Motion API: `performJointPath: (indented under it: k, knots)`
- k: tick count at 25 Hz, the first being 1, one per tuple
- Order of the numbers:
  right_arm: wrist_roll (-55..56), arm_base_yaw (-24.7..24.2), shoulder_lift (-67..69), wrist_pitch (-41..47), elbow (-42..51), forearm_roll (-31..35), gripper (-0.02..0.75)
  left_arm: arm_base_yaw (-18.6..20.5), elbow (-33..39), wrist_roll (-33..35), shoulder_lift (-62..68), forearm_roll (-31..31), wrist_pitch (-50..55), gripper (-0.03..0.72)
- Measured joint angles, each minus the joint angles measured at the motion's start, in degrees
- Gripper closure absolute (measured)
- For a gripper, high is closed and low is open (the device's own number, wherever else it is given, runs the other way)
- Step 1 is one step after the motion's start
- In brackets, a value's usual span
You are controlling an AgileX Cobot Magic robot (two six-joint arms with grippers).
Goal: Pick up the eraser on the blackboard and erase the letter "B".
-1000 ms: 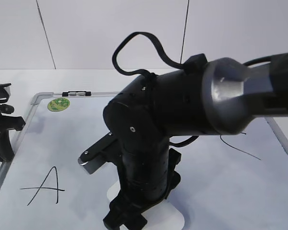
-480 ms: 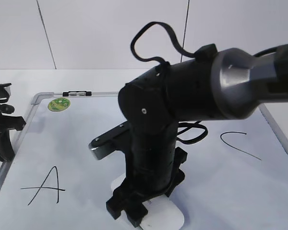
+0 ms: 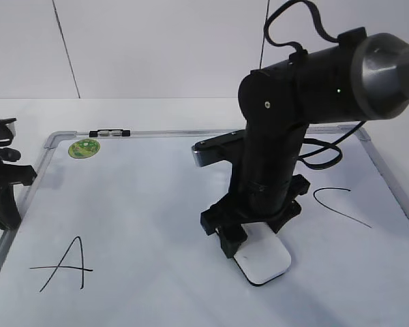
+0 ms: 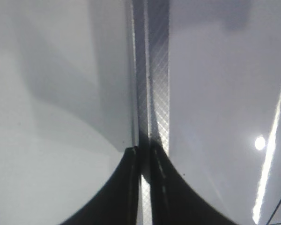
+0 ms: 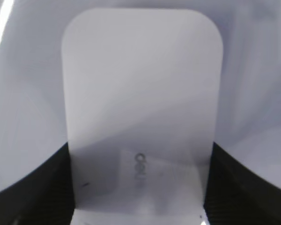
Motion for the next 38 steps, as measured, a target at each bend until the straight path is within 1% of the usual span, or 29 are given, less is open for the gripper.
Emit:
performJointPath:
  k: [3, 10, 14, 18, 25, 30, 34, 38]
  knots:
    - [0.1, -0.9, 0.1, 0.0, 0.0, -0.9, 0.209, 0.0, 0.0, 0.0, 0.0, 0.0, 0.0, 0.672]
    - [0.1, -1.0, 0.0, 2.2, -1.6, -1.3, 0.209, 0.0, 0.0, 0.0, 0.0, -0.1, 0.0, 0.672]
    - [0.1, -1.8, -1.6, 2.9, -1.2, -4.7, 0.209, 0.0, 0.0, 0.0, 0.0, -0.1, 0.3, 0.672]
    - [0.1, -2.3, -5.5, 4.7, -0.7, -7.1, 0.209, 0.0, 0.0, 0.0, 0.0, 0.0, 0.5, 0.672]
    - [2.5, -2.3, -13.2, 9.6, -0.7, -7.7, 0.209, 0.0, 0.0, 0.0, 0.0, 0.1, 0.7, 0.672]
    - [5.0, -2.3, -17.1, 12.6, -0.7, -11.2, 0.209, 0.0, 0.0, 0.0, 0.0, 0.2, 0.7, 0.672]
    - [5.9, -4.0, -18.3, 13.4, -0.7, -12.9, 0.209, 0.0, 0.0, 0.0, 0.0, 0.2, 0.7, 0.672]
    - [5.9, -9.0, -18.6, 13.4, -0.7, -13.1, 0.209, 0.0, 0.0, 0.0, 0.0, 0.2, 0.7, 0.672]
